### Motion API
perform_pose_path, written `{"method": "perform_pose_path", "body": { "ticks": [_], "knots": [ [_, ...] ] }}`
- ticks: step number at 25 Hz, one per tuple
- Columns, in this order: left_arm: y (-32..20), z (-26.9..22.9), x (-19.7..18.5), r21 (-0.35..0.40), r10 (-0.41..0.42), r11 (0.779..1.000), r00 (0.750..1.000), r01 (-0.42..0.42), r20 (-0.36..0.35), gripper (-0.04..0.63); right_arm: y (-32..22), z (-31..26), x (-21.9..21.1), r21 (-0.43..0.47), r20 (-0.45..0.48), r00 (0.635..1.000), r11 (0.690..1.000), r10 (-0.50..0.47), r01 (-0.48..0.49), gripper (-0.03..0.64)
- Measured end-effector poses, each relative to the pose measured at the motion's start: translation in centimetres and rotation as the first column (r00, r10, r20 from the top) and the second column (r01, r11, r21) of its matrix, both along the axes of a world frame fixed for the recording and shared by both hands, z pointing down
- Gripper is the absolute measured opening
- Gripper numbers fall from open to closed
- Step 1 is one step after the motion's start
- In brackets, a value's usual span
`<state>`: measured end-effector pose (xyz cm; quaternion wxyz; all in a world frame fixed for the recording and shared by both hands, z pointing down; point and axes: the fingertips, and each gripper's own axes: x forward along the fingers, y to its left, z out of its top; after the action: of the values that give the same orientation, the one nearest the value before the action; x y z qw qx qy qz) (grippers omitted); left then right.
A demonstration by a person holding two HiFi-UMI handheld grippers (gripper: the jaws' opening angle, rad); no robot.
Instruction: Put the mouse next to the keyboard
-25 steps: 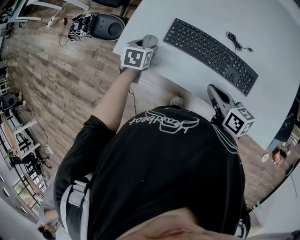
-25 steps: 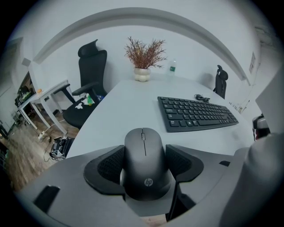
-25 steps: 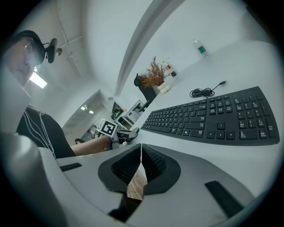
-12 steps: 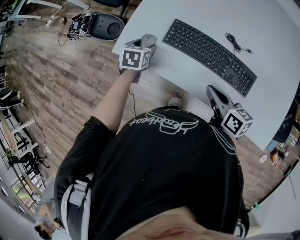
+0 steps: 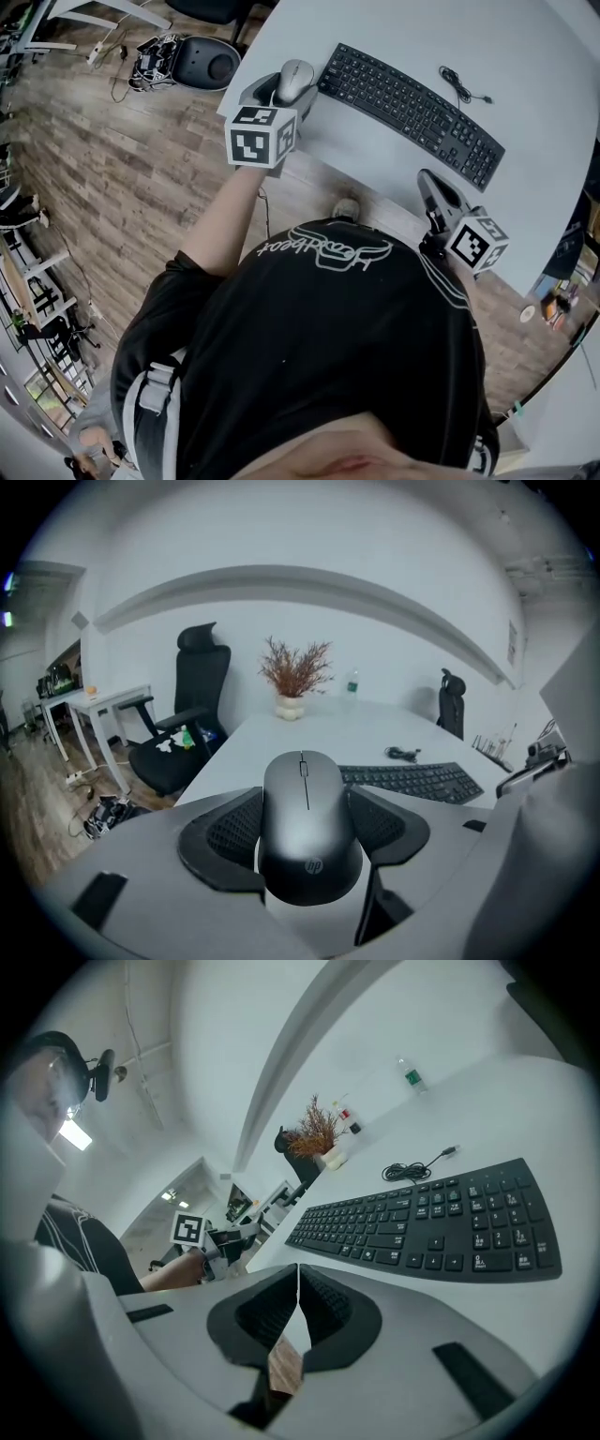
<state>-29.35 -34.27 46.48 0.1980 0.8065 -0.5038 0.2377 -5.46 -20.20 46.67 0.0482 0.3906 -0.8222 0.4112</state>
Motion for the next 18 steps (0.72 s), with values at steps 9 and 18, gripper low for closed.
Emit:
{"method": "perform_pose_path", "body": {
  "ticks": [9,18],
  "knots": [
    [2.4,-6.4,6.0,0.174,0.164,0.975,0.972,-0.135,-0.167,0.299,-1.7,-2.0,2.0,0.054,-0.023,0.999,0.998,0.043,-0.041,0.011],
    [5.7,-7.7,9.7,0.214,0.281,0.947,0.939,-0.239,-0.199,0.299,-1.3,-3.5,0.8,0.087,-0.035,0.999,0.996,0.004,-0.001,0.011]
  ]
}}
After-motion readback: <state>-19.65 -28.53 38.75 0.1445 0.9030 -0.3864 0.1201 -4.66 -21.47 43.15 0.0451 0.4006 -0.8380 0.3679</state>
